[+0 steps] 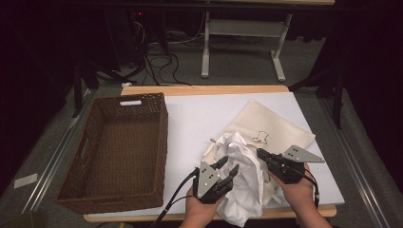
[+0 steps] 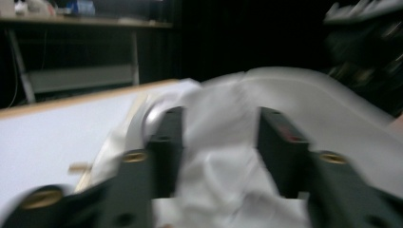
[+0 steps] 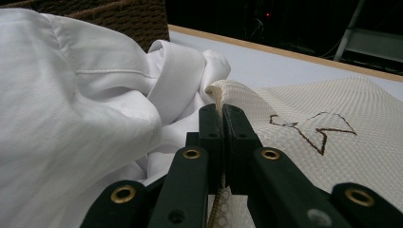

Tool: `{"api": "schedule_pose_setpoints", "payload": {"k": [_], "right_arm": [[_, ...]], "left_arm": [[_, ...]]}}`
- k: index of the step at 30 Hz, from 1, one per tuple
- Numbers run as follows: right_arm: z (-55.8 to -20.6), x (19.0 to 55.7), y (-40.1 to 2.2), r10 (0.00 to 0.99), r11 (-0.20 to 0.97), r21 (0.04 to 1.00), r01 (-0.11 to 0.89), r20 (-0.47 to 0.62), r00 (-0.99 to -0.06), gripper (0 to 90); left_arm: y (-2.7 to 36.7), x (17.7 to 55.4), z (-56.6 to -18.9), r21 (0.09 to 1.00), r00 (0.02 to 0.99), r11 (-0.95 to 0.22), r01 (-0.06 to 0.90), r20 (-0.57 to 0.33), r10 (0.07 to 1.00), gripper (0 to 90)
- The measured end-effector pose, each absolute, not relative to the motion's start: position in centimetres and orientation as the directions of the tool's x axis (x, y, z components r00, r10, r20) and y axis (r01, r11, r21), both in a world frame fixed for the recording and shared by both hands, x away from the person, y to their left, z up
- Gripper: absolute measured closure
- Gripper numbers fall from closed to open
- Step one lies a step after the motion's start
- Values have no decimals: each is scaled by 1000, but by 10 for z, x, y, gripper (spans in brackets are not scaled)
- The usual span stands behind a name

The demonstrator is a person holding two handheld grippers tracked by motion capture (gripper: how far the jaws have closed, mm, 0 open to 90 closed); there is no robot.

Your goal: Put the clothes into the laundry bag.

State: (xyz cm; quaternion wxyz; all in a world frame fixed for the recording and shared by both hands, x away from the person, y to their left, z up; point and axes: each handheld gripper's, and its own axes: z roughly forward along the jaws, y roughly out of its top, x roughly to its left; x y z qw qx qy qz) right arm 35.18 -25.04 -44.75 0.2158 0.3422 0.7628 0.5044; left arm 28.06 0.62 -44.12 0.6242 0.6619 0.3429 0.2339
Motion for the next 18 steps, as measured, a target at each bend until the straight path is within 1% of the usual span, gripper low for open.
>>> {"api": "schedule_pose_setpoints", "payload": {"k": [2,3,4,6,8,11,12,14,17,18], "right_arm": [[-447,352,-250,738,260,917,303,14,-675,885],[-447,352,-250,738,262,917,300,10,-675,885],[-447,351,-250,739,258,917,304,16,-674,885],[-448,351,-250,739,259,917,304,15,-673,885],[-448,351,-250,739,259,917,304,15,-673,885],[-447,352,-250,738,258,918,303,16,-675,885],[-447,352,-250,739,257,917,304,16,-673,885],[-447,352,-250,739,257,917,306,17,-674,885],[-447,352,-251,738,256,917,306,19,-674,885],[-447,352,-251,737,258,917,304,17,-675,885]], "left_arm": [[-6,279,-428,987,682,12,160,-119,722,321],[-12,279,-423,987,694,8,162,-120,710,265],[-18,281,-420,987,701,-2,161,-113,704,232],[-27,288,-418,985,698,-23,173,-106,708,199],[-35,299,-424,973,691,-54,223,-118,713,207],[-40,315,-444,949,669,-107,297,-127,732,248],[-40,319,-451,944,662,-115,311,-128,739,283],[-39,326,-464,935,659,-125,332,-135,740,422],[-42,334,-477,912,663,-162,377,-144,734,585],[-44,335,-479,908,663,-170,384,-143,735,620]]}}
